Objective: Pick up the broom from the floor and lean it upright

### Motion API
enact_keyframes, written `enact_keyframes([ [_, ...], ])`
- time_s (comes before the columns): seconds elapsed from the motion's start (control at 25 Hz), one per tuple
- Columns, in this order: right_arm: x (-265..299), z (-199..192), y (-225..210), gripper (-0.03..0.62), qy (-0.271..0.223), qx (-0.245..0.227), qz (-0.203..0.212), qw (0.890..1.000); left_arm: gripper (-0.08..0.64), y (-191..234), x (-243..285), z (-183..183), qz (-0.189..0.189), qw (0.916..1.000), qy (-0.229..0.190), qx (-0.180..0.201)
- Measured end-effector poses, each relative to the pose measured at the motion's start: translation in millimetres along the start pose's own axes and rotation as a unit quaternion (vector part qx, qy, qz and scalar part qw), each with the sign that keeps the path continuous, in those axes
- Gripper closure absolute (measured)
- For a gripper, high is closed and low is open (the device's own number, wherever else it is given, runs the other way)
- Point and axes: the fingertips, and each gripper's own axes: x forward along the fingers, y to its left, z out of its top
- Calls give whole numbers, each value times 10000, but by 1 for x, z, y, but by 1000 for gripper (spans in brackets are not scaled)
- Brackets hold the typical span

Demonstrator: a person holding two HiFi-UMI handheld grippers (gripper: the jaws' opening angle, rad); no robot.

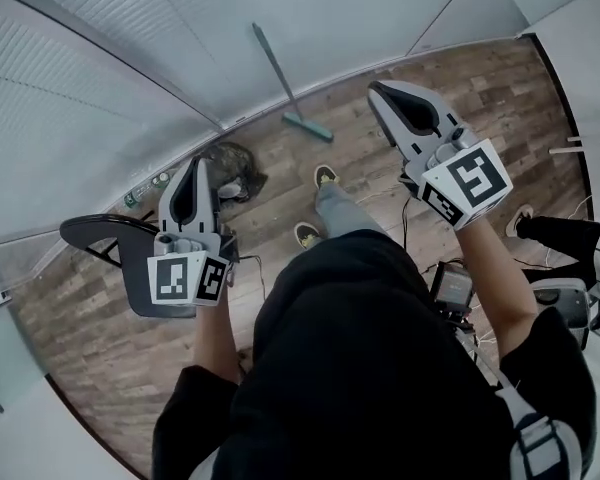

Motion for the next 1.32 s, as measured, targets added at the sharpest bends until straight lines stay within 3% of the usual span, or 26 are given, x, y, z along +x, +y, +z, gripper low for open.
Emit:
enact_keyframes([
  [0.32,-68,4,59,575,-188,11,-138,9997,540,-50,-54,11,-368,9990,-239,-68],
  [0.52,-97,4,69,575,-264,-54,-225,9994,540,-79,-66,21,-458,9983,-343,89],
  [0.68,-80,11,58,575,-316,-6,-170,9994,540,-75,-48,29,-438,9983,-299,222],
  [1.32,-48,16,43,575,-439,27,-278,9986,540,-53,-26,30,-370,9989,-252,137],
])
